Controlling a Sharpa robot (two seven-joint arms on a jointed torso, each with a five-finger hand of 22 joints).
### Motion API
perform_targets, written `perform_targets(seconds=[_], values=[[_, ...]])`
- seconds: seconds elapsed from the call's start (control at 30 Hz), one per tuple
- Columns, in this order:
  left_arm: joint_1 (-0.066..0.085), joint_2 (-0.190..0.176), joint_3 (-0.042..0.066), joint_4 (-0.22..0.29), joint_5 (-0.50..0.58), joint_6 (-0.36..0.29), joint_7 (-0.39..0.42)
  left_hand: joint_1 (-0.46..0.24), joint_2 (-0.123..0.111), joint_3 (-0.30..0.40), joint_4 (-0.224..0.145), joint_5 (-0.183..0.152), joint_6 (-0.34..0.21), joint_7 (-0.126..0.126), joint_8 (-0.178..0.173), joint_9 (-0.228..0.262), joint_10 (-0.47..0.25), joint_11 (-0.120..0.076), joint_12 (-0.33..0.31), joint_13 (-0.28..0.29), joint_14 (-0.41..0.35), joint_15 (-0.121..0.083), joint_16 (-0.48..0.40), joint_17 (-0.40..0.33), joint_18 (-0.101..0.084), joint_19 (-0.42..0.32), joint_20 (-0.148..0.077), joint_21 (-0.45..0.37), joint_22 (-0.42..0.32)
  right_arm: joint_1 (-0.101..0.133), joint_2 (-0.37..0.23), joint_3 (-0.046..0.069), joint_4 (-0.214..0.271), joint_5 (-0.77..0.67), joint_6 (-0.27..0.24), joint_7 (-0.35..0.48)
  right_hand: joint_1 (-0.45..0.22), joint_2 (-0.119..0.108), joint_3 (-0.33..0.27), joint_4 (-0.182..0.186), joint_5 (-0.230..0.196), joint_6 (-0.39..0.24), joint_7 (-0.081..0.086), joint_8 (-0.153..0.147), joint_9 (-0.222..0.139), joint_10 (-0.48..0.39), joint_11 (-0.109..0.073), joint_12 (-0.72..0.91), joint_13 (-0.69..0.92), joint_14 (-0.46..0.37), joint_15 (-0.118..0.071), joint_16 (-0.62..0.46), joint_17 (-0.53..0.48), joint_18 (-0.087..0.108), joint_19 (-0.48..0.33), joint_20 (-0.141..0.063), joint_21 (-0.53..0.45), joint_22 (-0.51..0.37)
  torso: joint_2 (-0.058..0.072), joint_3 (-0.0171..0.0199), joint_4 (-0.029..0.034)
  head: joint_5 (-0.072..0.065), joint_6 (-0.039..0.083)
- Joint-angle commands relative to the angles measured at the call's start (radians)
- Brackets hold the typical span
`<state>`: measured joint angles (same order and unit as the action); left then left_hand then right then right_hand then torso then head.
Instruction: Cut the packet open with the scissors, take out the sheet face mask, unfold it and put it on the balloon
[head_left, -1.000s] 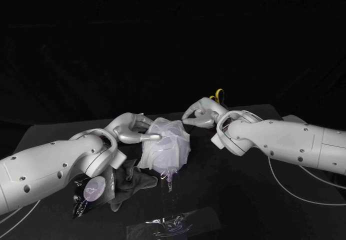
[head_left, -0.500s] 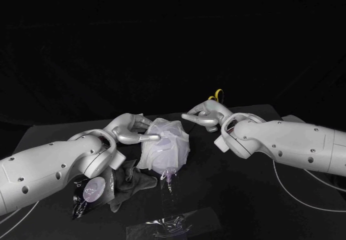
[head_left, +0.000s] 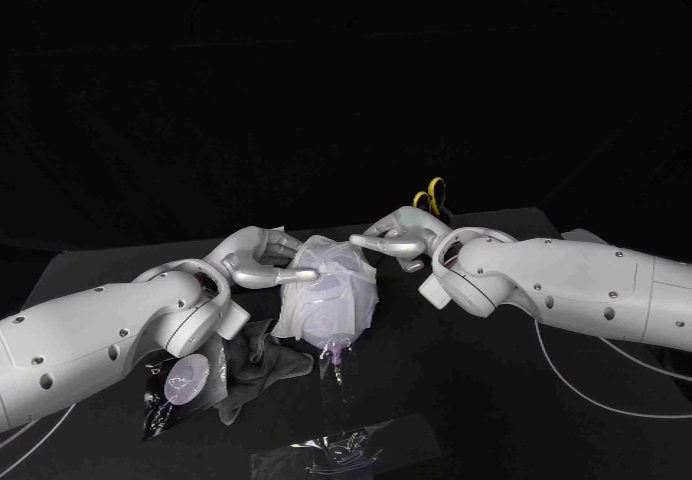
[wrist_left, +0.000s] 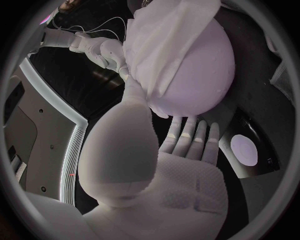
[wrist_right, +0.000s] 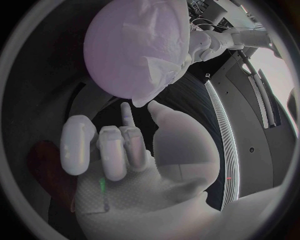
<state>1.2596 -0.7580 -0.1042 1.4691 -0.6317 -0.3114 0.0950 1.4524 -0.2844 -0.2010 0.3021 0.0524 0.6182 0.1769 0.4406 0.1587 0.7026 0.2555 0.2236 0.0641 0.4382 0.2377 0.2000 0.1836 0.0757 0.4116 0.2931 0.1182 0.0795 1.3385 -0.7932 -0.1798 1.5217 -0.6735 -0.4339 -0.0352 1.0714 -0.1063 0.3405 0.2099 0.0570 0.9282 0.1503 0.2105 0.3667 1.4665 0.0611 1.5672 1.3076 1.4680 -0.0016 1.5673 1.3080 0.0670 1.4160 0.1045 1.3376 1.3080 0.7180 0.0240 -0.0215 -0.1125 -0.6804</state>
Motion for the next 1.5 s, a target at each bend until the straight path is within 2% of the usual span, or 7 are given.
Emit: perform_targets(seconds=[0.03,0.33,0.57,0.7,0.87,1.23,1.5], values=[[-0.001,0.002,-0.001,0.004,0.004,0.015,-0.003,0.003,0.0,0.003,0.001,0.004,0.008,0.113,0.002,0.001,0.005,-0.001,-0.005,0.0,0.008,-0.001,-0.005,-0.002,-0.008,0.004,0.0,-0.005,-0.002,0.0,0.005,0.0,0.001,0.022,0.034,0.016,0.025,0.002,-0.012,-0.001,-0.007,0.0,0.001,-0.007,0.0,0.104,0.009,0.004,0.263,0.103,0.006,0.003,0.263,-0.006,0.0,0.006,0.001,0.112,0.001,0.0,0.0005,0.001,-0.001],[-0.001,0.001,-0.001,0.003,0.004,0.016,-0.004,0.003,0.0,0.003,0.001,0.004,0.008,0.113,0.002,0.001,0.005,-0.001,-0.005,0.0,0.008,-0.001,-0.005,-0.002,-0.008,0.004,0.0,-0.005,-0.002,0.0,0.006,0.0,0.006,0.04,0.021,0.049,0.095,0.008,-0.024,-0.026,-0.009,0.012,-0.001,-0.009,0.004,0.104,0.008,0.004,0.263,0.103,0.005,0.003,0.263,-0.007,0.003,0.005,0.007,0.118,0.0,0.0002,0.0001,0.003,-0.004],[-0.001,0.001,-0.001,0.003,0.005,0.015,-0.004,0.003,0.002,0.004,0.001,0.004,0.009,0.112,0.003,0.001,0.007,-0.001,-0.006,0.0,0.012,-0.001,-0.005,-0.001,-0.009,0.005,0.0,-0.005,-0.002,0.0,0.007,0.0,0.007,0.044,0.009,0.064,0.171,0.03,-0.006,-0.067,-0.008,0.055,-0.014,0.007,0.012,0.104,-0.002,0.004,0.263,0.103,-0.002,0.003,0.263,-0.008,0.006,0.001,0.011,0.122,0.001,0.0006,-0.0003,0.002,-0.005],[-0.001,0.001,-0.001,0.003,0.005,0.015,-0.005,0.003,0.002,0.004,0.001,0.004,0.009,0.112,0.003,0.001,0.007,-0.001,-0.006,0.0,0.012,-0.001,-0.005,-0.001,-0.009,0.005,0.0,-0.005,-0.002,0.0,0.009,0.0,0.006,0.044,-0.025,0.073,0.275,0.082,0.061,-0.143,-0.008,0.137,-0.058,0.055,0.037,0.104,-0.04,0.004,0.263,0.103,-0.032,0.003,0.263,-0.008,0.008,-0.02,0.013,0.125,0.0,0.0008,0.0006,0.001,-0.006],[-0.001,0.002,-0.001,0.004,0.005,0.016,-0.005,0.003,0.003,0.005,0.0,0.004,0.01,0.112,0.003,0.001,0.008,-0.002,-0.007,0.0,0.014,-0.001,-0.005,-0.001,-0.009,0.005,0.0,-0.006,-0.003,0.0,0.015,0.0,-0.001,0.049,-0.062,0.077,0.285,0.089,0.1,-0.177,-0.008,0.162,-0.073,0.088,0.062,0.104,-0.055,0.004,0.263,0.103,-0.048,0.003,0.263,-0.008,0.008,-0.039,0.012,0.126,0.001,0.0004,0.0011,0.001,-0.007],[-0.001,0.002,-0.002,0.006,0.006,0.015,-0.005,0.004,0.004,0.006,0.0,0.003,0.011,0.112,0.003,0.001,0.009,-0.002,-0.008,0.0,0.017,-0.001,-0.005,-0.002,-0.009,0.005,0.0,-0.006,-0.003,0.0,0.025,0.001,-0.021,0.057,-0.105,0.067,0.243,0.081,0.159,-0.211,-0.008,0.152,-0.079,0.125,0.101,0.104,-0.062,0.004,0.263,0.103,-0.056,0.003,0.263,-0.008,0.008,-0.05,0.008,0.127,0.0,0.0,0.0002,0.002,-0.008],[-0.001,0.0,-0.002,0.007,0.006,0.013,-0.005,0.004,0.003,0.006,0.0,0.003,0.011,0.112,0.004,0.001,0.01,-0.002,-0.008,0.0,0.017,-0.001,-0.006,-0.002,-0.009,0.004,0.0,-0.006,-0.004,0.0,0.027,0.001,-0.04,0.028,-0.072,0.011,0.225,0.075,0.182,-0.227,-0.008,0.15,-0.082,0.142,0.118,0.104,-0.065,0.004,0.263,0.103,-0.058,0.003,0.263,-0.008,0.006,-0.052,0.004,0.126,0.001,0.0001,0.0008,0.004,-0.009]])
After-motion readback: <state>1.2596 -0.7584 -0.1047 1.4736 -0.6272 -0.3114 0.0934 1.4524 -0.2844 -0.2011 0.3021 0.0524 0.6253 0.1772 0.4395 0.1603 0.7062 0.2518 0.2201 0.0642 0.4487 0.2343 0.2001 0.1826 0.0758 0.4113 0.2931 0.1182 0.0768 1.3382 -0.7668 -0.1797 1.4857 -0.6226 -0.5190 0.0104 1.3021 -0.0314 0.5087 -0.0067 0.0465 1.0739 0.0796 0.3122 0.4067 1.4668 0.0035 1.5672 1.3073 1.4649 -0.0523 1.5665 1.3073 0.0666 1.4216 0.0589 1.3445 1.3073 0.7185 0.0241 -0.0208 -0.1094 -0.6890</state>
